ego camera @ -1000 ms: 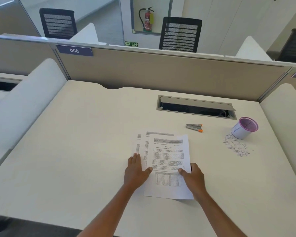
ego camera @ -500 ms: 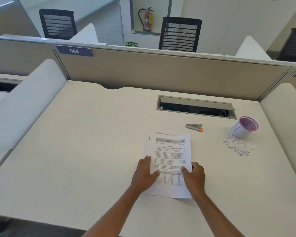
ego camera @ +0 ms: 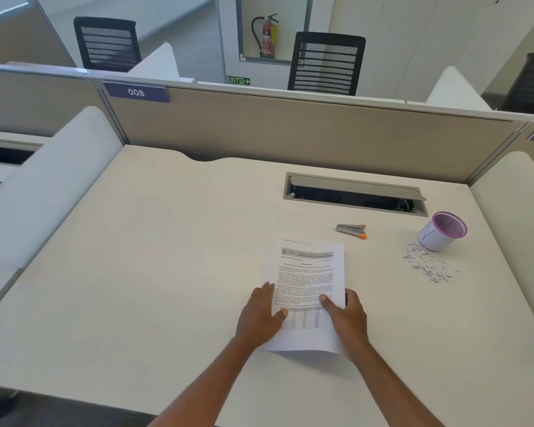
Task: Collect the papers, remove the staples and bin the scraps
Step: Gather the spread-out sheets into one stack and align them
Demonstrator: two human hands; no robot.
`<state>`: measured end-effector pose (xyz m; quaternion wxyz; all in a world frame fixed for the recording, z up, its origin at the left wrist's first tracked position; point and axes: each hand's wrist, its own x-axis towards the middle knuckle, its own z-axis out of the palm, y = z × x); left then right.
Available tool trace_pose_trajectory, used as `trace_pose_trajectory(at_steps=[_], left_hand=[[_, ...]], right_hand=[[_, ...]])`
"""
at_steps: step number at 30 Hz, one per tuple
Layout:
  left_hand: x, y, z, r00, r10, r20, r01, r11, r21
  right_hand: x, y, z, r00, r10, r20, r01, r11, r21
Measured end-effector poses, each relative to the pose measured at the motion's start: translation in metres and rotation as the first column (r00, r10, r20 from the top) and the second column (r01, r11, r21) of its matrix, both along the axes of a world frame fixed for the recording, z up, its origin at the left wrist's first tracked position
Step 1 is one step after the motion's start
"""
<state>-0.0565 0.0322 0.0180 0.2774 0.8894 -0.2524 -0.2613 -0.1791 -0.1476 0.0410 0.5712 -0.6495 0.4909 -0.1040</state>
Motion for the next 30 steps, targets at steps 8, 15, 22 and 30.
trace_pose_trajectory(at_steps=[8,15,22,30], left_hand=[[0.002,0.002,0.001,1.0,-0.008,-0.022,0.008,1.0,0.01],[0.002,0.002,0.002,0.998,0.0,-0.055,0.0,1.0,0.001],[0.006,0.005,-0.001,0.994,0.038,-0.104,-0.043,0.998,-0.046],[0.022,0.009,0.011,0.916,0.36,-0.176,-0.397,0.879,-0.264]], right_hand=[[0.014,-0.022,-0.002,0.997,-0.029,0.077,0.015,0.984,0.176],[0.016,-0.047,-0.013,0.996,0.051,-0.077,-0.04,0.991,0.13],[0.025,-0.047,0.004,0.982,0.174,-0.074,-0.159,0.971,0.177],[0.009,-0.042,0.033,0.977,0.188,0.097,-0.2,0.97,0.137]])
